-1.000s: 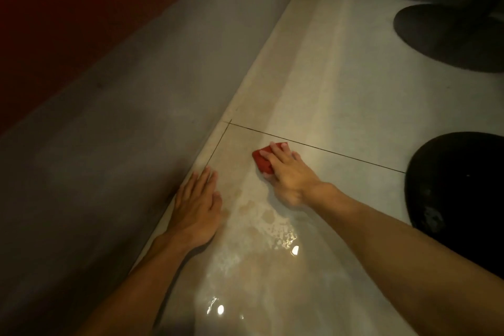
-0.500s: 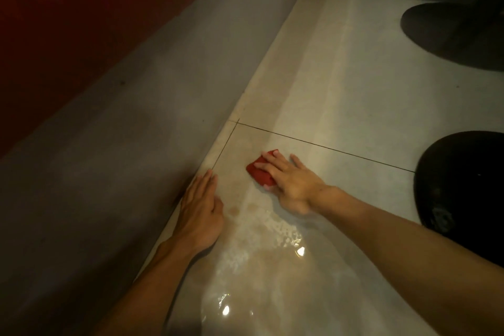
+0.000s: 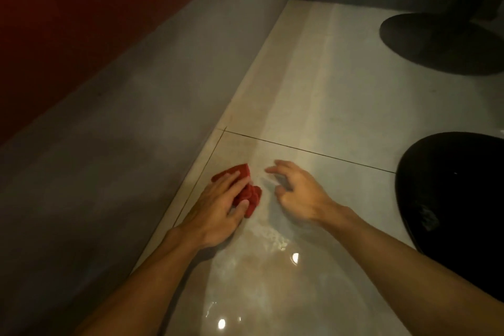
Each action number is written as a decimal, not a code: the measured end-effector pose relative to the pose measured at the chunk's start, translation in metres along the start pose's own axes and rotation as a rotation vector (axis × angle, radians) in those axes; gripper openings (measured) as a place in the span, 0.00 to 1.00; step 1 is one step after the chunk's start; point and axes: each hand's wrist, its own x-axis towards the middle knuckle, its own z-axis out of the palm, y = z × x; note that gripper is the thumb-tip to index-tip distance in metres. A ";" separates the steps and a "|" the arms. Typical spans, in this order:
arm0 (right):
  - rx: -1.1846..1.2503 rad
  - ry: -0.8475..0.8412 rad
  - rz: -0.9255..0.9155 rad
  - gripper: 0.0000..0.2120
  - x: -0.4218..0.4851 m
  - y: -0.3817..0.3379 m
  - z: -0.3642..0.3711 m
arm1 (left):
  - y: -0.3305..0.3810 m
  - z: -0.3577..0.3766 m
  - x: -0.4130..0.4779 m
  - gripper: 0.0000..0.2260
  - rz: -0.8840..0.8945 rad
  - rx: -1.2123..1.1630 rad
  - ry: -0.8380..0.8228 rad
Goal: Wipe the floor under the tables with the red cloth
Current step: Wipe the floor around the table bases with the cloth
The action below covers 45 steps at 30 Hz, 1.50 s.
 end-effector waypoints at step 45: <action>-0.344 0.236 0.439 0.23 -0.174 0.160 -0.087 | 0.132 0.090 0.064 0.20 0.266 0.071 -0.133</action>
